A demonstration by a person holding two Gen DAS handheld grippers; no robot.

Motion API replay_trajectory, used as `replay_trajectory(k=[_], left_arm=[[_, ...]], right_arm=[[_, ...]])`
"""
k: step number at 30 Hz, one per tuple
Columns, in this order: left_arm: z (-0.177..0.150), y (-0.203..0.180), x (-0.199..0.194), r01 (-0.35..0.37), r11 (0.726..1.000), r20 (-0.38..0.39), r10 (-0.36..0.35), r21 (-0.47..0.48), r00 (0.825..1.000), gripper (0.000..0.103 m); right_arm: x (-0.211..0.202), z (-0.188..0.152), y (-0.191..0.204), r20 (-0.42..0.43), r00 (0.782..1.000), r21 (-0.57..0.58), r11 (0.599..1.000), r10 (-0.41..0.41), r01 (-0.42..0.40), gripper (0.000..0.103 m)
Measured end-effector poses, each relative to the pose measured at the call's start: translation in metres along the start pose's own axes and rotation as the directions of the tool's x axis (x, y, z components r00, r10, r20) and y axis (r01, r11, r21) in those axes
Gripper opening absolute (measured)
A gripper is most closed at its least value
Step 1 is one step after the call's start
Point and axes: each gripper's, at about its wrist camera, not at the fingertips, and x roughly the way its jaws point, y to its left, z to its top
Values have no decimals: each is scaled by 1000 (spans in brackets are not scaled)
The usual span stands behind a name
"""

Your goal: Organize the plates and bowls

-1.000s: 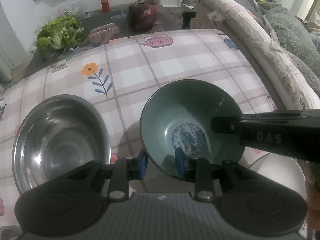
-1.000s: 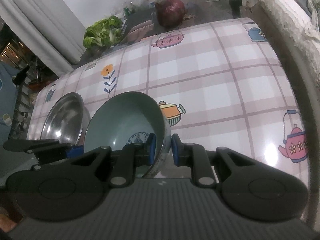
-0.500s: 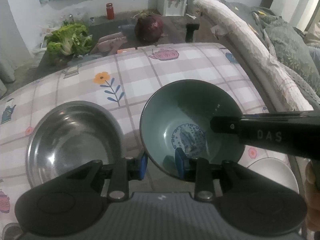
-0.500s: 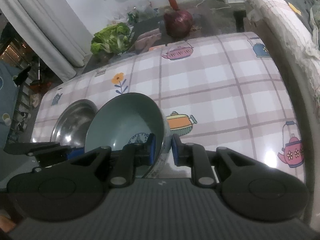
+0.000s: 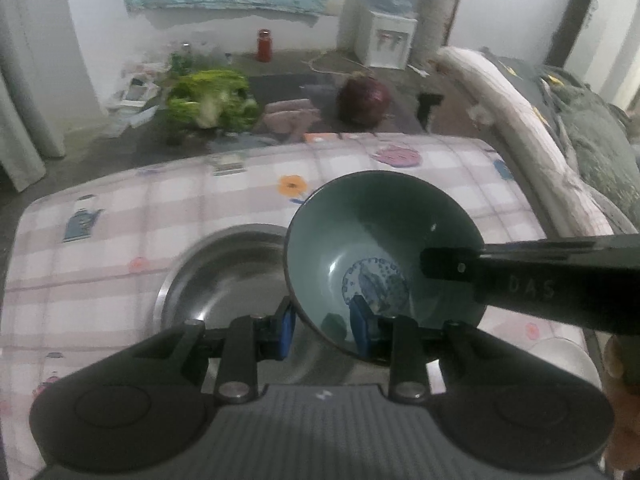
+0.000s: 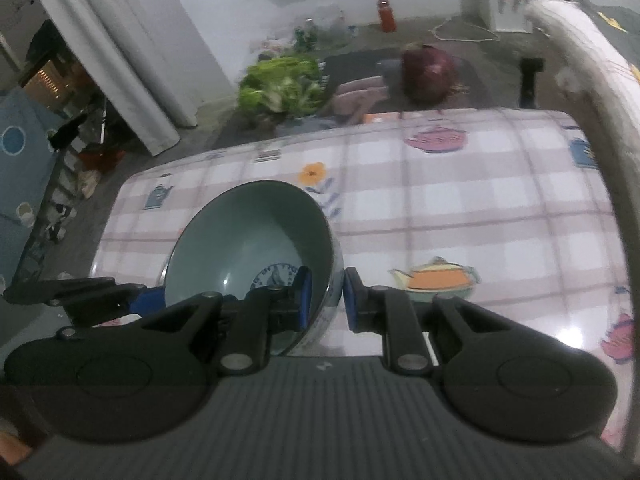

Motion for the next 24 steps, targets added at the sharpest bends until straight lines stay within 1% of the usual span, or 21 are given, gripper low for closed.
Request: replay_trajectory(k=[6,11,17,24], left_arm=[[-3,44,2,-35,998,-7,34,-49,999,30],[-9,71,18,-44,996,-39,42,-76,998,30],[-15,85,36,-37,995,-73,31,-88,997,30],[-23,91,50,-36,997,-95,28,-75,995,29]], right_arm=[[30,8,39,-36,999,-31,999,39,-40,16],[58,9,59,-74,996,-44,997,55,-58,16],[87,4,68,-121,992,-40,998,45,-50,17],[108,-2,65,-146,989,-34,999,28,-34,18]])
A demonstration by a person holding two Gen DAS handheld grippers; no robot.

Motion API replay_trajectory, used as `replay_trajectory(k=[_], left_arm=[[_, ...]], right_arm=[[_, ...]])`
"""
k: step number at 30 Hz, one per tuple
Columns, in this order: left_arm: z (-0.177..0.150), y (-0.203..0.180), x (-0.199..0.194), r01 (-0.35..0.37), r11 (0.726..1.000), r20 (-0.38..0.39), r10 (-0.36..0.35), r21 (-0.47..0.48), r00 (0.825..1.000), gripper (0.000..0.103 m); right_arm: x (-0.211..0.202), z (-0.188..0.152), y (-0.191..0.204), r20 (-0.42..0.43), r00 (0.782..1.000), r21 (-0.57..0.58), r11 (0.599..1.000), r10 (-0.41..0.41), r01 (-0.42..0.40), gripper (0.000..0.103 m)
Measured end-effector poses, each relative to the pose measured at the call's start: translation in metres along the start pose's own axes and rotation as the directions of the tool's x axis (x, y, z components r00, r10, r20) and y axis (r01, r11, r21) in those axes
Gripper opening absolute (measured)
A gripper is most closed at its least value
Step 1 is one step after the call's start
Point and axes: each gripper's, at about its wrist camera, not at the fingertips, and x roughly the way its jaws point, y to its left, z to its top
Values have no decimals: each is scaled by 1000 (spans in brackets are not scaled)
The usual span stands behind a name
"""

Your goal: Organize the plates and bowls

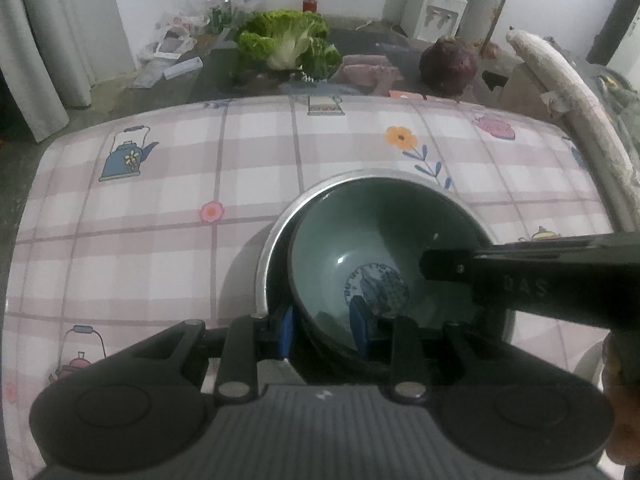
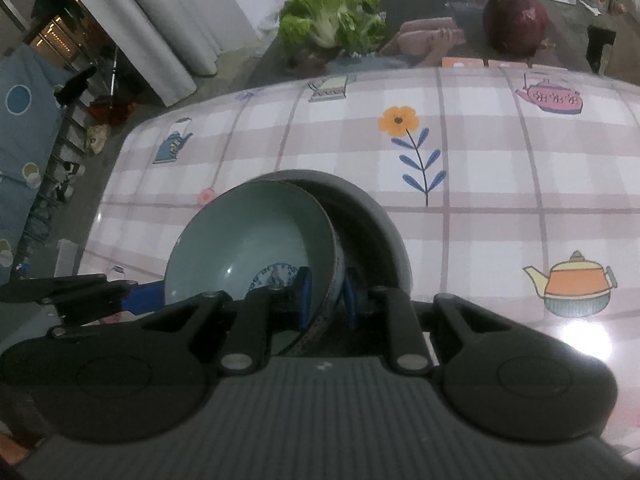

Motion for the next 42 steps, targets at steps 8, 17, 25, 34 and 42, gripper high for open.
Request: replay_trajectory(k=[8,17,25,34,42], left_arm=[[-1,1,-23,18,999,73,-20,26,997,43],[-25,9,-86,58,997,164,-66,54,984,57],[-89,39,-161,121,991,260,-130,50,957,67],[-184,84,-194,92,993,318,-66,-68,946,69],[-250,109,-175,-9,988,281,53,-154,958,68]], right_arm=[[-8,0,-8,35,998,50,997,48,-50,45],[-68,-10,-1,135,985,66,991,104,-114,50],[-166,-77,12,246,956,14,986,160,-168,50],[-214,-180,37,310,925,17,972,217,-234,50],[-166,-214,93,225,941,-45,968,252,-249,46]])
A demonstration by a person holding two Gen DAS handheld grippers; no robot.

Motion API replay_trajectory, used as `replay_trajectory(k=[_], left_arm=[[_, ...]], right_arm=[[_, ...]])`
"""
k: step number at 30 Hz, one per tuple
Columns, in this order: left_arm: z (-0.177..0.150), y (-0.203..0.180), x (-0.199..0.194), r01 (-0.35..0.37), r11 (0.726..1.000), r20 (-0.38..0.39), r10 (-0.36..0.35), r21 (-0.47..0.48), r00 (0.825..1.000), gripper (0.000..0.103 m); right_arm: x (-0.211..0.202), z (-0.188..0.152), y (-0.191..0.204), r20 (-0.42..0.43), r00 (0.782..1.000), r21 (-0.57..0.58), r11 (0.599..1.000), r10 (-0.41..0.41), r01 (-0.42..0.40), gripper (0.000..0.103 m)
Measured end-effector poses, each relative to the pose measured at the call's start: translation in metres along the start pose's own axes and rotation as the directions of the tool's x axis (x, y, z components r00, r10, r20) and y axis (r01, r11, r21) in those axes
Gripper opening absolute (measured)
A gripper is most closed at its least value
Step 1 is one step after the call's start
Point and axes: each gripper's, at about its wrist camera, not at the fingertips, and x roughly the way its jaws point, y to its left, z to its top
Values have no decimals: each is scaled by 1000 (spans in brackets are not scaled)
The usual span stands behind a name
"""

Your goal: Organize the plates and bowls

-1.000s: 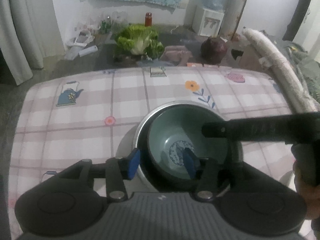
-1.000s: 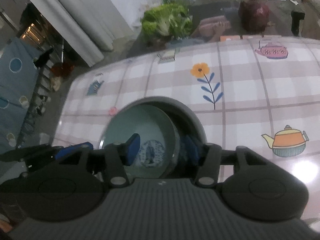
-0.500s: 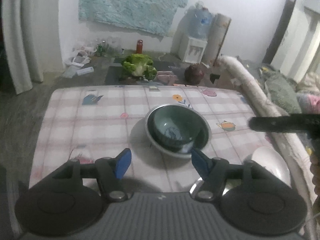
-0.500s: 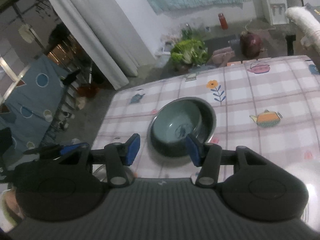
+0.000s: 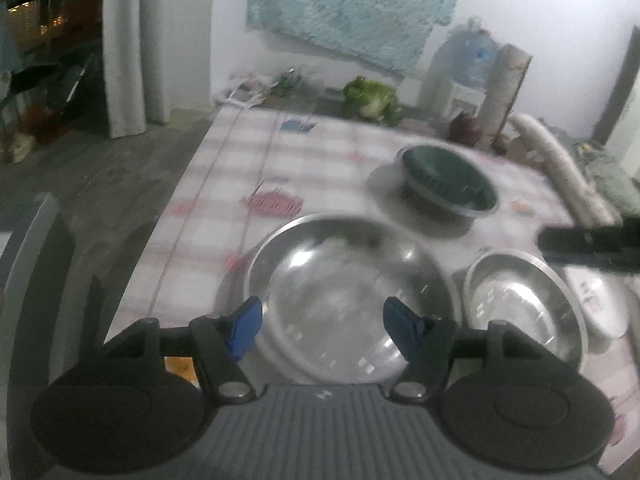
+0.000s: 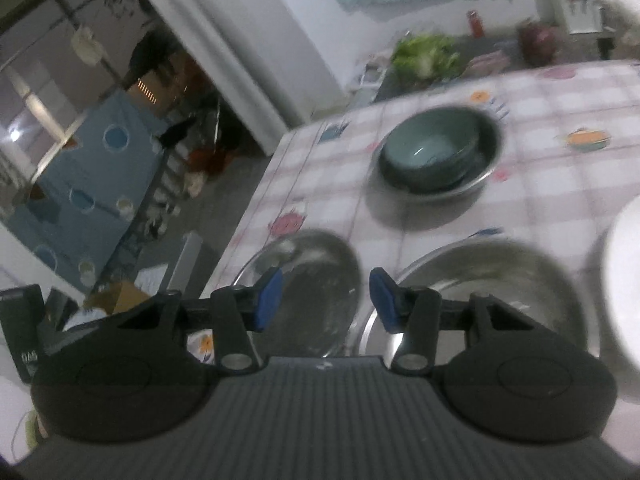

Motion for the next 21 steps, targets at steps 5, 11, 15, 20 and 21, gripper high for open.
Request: replay_trajectory(k=[5,11,15,20,21], left_arm=[[-18,2,14,-107,993,13,106,40,994,67],[-23,8,33,-111,993,-5,111,33,994,55],[-26,12,45,-116,993,-30,117,39,993,35],[-29,18,49,-96,995,-51,97,17,994,23],[-29,19,49,-91,996,-53,92,15,994,23]], right_arm=[[54,7,26,-52,996,-120,990,-76,70,37],[110,25,28,-83,976,-221,958,-204,181,29],[137,31,19,-118,964,-236,950,-237,205,22],[159,30,14,-165,956,-255,947,-244,198,16],[162,29,14,-179,955,-255,949,-235,186,15]])
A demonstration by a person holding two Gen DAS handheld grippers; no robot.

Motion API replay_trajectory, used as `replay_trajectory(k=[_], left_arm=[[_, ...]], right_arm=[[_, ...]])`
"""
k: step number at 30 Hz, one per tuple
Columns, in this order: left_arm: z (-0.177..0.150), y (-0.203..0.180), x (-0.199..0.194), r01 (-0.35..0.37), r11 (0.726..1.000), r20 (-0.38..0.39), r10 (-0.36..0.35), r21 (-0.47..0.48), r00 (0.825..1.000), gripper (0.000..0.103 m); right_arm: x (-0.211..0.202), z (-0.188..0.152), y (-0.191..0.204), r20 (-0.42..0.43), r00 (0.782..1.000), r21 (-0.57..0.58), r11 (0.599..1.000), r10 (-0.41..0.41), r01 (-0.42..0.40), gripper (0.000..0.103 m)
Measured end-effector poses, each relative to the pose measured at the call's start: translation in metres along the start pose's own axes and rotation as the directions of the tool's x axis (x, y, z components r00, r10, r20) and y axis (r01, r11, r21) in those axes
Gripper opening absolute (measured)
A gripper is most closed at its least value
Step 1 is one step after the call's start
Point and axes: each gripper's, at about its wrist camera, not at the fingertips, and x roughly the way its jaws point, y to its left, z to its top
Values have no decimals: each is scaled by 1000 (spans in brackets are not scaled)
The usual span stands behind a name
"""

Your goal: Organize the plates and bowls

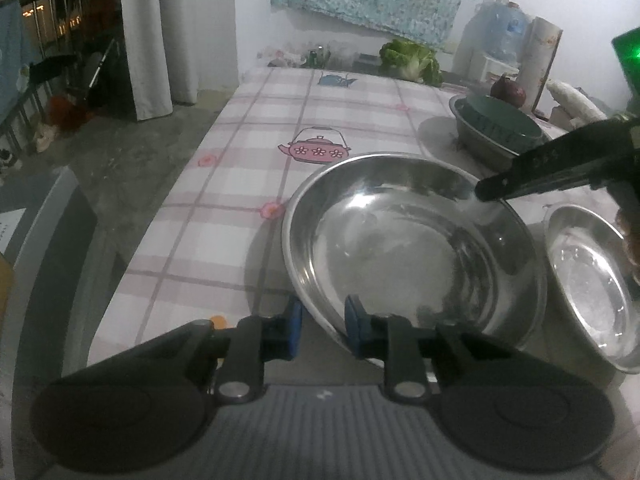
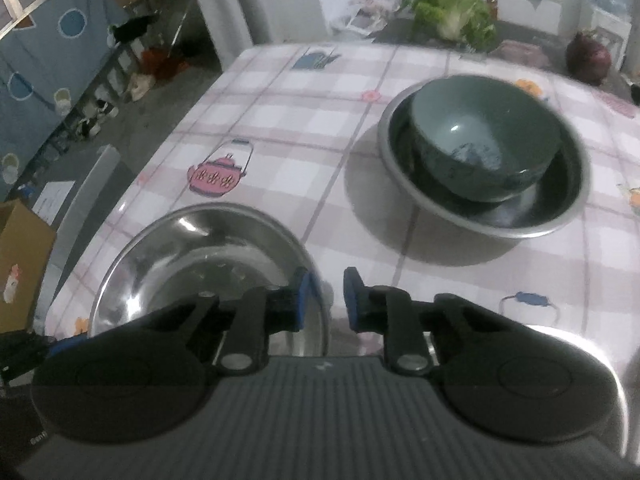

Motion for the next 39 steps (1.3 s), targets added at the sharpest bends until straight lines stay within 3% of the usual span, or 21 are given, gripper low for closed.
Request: replay_trajectory(k=[5,11,15,22,31,35,39], left_arm=[[-1,12,-3,9,1000,-16,-9,-9,1000,21],[-12,48,-11,22,999,-49,-24,-44,999,17],[-21,66,-21,5,999,-49,-7,-41,999,17],[-36,84,-36,41,997,-40,-44,-69,998,17],[-57,68,-53,136,991,-85,-136,-4,987,17],[-67,60,-58,195,981,-113,-194,-5,974,17],[-67,59,-58,178,984,-98,-179,-21,979,20]], right_arm=[[2,-4,11,-28,999,-37,999,17,-18,14],[-18,-27,30,-76,992,-54,993,101,-106,14],[-31,-50,48,-112,981,-75,983,159,-168,14],[-51,-89,59,-155,956,-33,966,249,-257,14],[-77,-137,45,-172,944,57,960,280,-274,14],[-87,-144,31,-146,953,87,963,266,-255,15],[-89,-139,17,-87,966,130,964,243,-231,16]])
